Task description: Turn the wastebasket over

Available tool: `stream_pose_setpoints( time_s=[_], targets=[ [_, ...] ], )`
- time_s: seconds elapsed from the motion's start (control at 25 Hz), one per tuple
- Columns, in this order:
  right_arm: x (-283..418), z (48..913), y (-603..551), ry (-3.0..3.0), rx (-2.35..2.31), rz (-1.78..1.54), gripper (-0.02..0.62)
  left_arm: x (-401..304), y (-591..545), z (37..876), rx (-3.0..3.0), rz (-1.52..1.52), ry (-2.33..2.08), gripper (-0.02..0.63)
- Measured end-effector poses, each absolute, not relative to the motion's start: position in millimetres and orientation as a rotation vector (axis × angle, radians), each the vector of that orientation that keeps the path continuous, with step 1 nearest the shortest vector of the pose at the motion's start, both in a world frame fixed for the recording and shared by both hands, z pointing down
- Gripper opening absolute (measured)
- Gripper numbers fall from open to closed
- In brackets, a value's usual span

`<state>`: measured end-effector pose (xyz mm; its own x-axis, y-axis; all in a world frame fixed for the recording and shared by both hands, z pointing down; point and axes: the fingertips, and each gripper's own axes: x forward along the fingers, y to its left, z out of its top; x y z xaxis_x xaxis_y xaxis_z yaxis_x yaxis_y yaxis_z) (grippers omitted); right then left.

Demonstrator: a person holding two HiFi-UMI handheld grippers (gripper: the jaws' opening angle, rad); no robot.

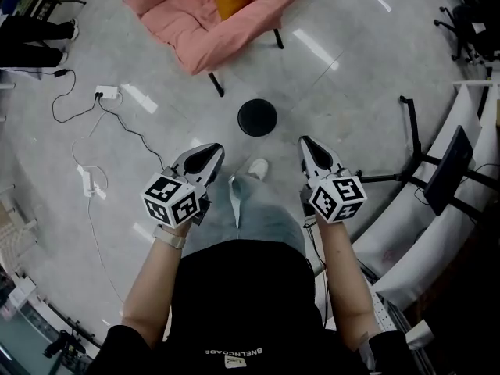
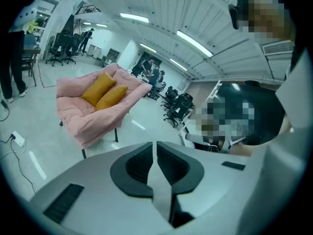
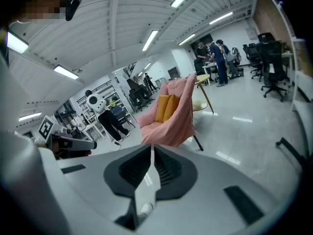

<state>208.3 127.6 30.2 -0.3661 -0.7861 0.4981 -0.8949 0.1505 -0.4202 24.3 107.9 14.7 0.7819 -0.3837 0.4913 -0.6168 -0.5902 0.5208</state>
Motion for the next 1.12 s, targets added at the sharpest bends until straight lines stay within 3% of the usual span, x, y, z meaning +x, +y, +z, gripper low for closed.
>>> stream_pose_setpoints(
  time_s=[0.12,0.28,0.44,0.68,1.12],
  targets=[
    [215,76,111,-2.219,1.613,1.054,0.014,32,94,54,2.220,0.449,-0.746,0.025],
    [224,155,93,-2.143,1.529,1.109,0.017,35,78,124,2.168,0.508,-0.765,0.121],
    [233,238,77,-2.079,1.406,1.143,0.072,36,67,202,2.077,0.530,-0.768,0.161],
    [239,358,61,-1.994,1.262,1.197,0.145,40,54,322,1.948,0.510,-0.784,0.192],
    [229,529,43,-1.913,1.113,1.343,0.214,45,48,512,1.788,0.561,-0.742,0.246]
  ],
)
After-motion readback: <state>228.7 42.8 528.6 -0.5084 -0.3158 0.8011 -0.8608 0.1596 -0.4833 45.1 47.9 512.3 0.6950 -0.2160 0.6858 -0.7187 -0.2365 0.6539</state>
